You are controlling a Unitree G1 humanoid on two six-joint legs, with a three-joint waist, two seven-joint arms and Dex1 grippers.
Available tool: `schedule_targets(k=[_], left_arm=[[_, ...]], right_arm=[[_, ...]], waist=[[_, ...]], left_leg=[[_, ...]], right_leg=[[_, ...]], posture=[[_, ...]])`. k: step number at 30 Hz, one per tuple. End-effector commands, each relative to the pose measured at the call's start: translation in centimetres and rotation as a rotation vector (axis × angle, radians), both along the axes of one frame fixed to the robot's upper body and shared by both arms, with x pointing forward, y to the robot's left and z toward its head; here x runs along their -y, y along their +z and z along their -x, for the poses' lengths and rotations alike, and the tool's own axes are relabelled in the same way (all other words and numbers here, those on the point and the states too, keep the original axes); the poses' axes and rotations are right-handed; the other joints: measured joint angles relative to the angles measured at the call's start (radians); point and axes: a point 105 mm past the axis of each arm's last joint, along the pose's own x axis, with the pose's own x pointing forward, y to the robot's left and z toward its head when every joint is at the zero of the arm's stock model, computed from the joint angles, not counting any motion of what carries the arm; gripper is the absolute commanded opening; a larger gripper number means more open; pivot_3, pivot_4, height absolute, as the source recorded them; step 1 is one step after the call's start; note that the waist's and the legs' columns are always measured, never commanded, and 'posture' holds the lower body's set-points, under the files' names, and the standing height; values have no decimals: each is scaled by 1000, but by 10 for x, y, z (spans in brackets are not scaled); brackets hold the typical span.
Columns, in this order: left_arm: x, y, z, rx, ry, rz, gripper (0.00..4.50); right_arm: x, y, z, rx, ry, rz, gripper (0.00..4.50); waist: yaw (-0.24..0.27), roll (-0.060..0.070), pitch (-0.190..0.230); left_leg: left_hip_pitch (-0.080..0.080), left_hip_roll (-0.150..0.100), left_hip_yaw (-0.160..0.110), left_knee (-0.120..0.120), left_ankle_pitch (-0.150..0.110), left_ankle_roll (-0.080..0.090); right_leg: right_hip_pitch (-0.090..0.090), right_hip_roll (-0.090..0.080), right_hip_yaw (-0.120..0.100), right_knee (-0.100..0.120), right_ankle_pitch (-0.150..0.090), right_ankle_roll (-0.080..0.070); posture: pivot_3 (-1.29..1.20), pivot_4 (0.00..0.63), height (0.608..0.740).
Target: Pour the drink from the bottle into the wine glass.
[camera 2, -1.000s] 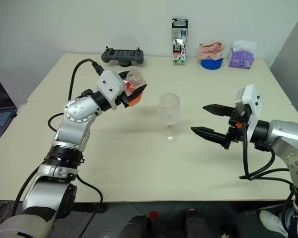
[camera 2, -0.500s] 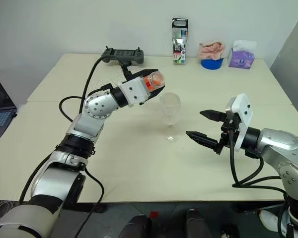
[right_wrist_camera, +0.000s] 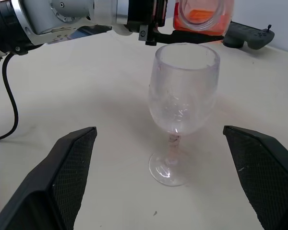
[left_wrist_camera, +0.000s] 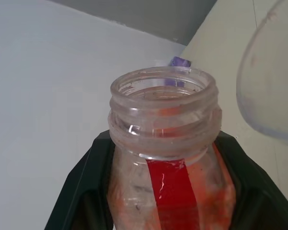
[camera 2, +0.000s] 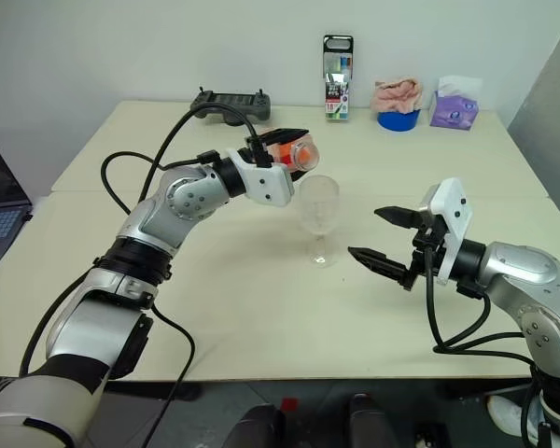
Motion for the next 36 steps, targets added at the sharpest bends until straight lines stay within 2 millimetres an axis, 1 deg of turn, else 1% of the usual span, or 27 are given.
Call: schedule_targets(k=[1, 4, 8, 12, 31, 36], left_arm=[[5, 26, 7, 126, -33, -9, 2128], [4, 27, 6, 129, -39, 1, 2128], [3, 23, 6, 166, -40, -58, 2128], [3, 22, 5, 182, -43, -76, 2128], [4, 31, 4, 279, -56, -124, 2128], [5, 32, 3, 296, -61, -133, 2128]], right_arm=[[0, 8, 2, 50, 1, 3, 4500], [0, 7, 2, 52, -1, 4, 4500], [1, 7, 2, 53, -1, 8, 4500], [1, 6, 1, 53, -2, 11, 4500], [-1, 4, 0, 65, 2, 28, 4500], [0, 11, -8, 96, -37, 17, 4500]], waist=[[0, 0, 0], [0, 0, 0], [0, 0, 0], [0, 0, 0], [0, 0, 0], [-1, 0, 0]], left_leg=[[0, 0, 0, 0, 0, 0], [0, 0, 0, 0, 0, 0], [0, 0, 0, 0, 0, 0], [0, 0, 0, 0, 0, 0], [0, 0, 0, 1, 0, 0], [0, 0, 0, 1, 0, 0]], right_leg=[[0, 0, 0, 0, 0, 0], [0, 0, 0, 0, 0, 0], [0, 0, 0, 1, 0, 0], [0, 0, 0, 1, 0, 0], [0, 0, 0, 2, 0, 0], [0, 0, 0, 2, 0, 0]], posture=[[0, 150, 740], [0, 150, 740], [0, 150, 740], [0, 150, 740], [0, 150, 740], [0, 150, 740]])
